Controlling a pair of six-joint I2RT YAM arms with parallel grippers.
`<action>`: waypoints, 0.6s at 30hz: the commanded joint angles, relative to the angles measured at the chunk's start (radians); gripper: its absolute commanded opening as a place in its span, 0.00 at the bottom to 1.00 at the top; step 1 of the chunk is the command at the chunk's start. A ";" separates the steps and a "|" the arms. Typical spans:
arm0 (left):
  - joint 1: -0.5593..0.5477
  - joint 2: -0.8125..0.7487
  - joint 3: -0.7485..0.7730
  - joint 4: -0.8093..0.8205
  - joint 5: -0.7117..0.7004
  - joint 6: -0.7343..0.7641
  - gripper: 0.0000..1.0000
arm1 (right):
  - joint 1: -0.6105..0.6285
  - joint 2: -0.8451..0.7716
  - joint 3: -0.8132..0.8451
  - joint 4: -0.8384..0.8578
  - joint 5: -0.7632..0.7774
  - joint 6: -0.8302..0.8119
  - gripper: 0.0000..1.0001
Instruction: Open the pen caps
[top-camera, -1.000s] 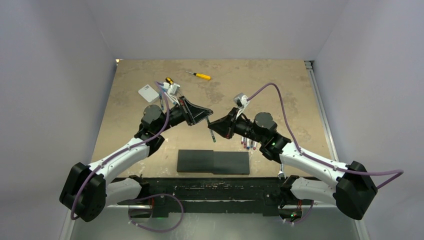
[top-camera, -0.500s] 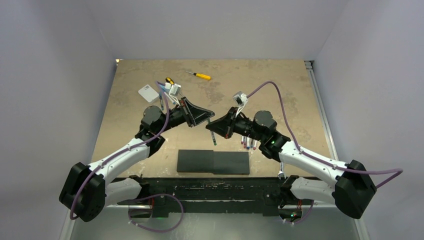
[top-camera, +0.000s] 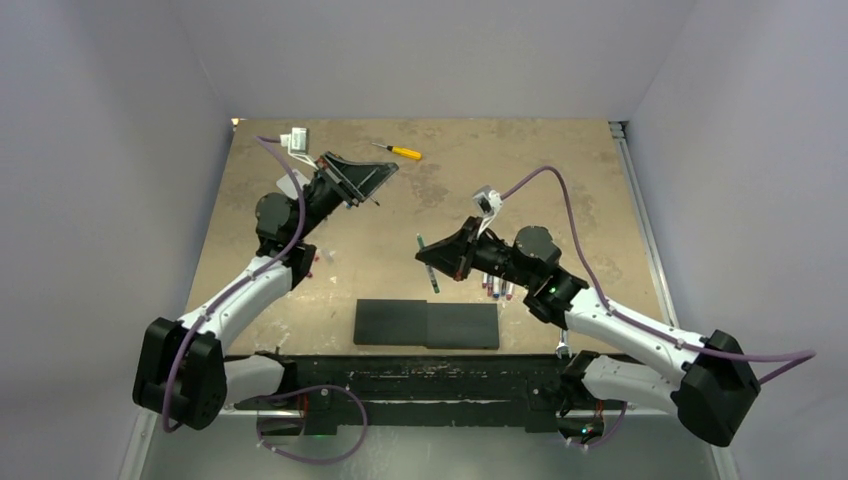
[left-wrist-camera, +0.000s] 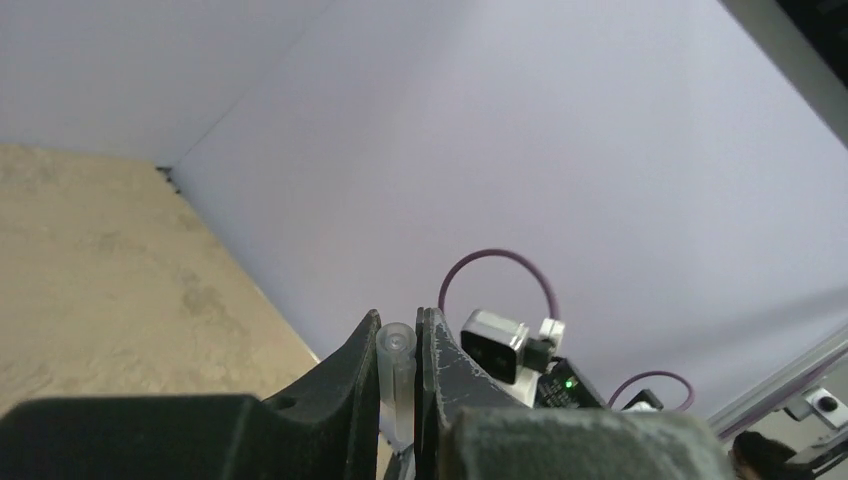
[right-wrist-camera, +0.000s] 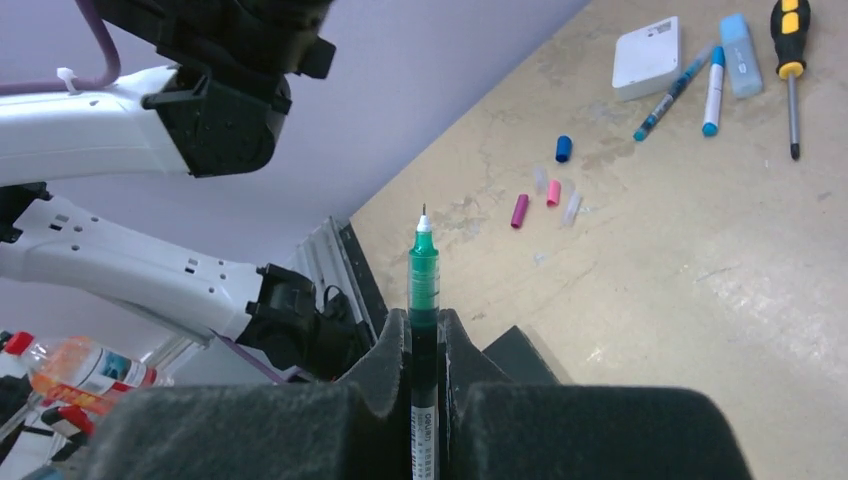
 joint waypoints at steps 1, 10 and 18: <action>0.004 -0.004 0.076 0.101 -0.064 -0.044 0.00 | 0.002 -0.047 0.014 -0.072 0.095 -0.016 0.00; 0.002 -0.198 0.048 -0.702 -0.240 0.373 0.00 | -0.020 0.180 0.166 -0.485 0.855 -0.036 0.00; 0.001 -0.430 -0.125 -1.049 -0.352 0.486 0.00 | -0.099 0.480 0.279 -0.518 0.833 0.001 0.00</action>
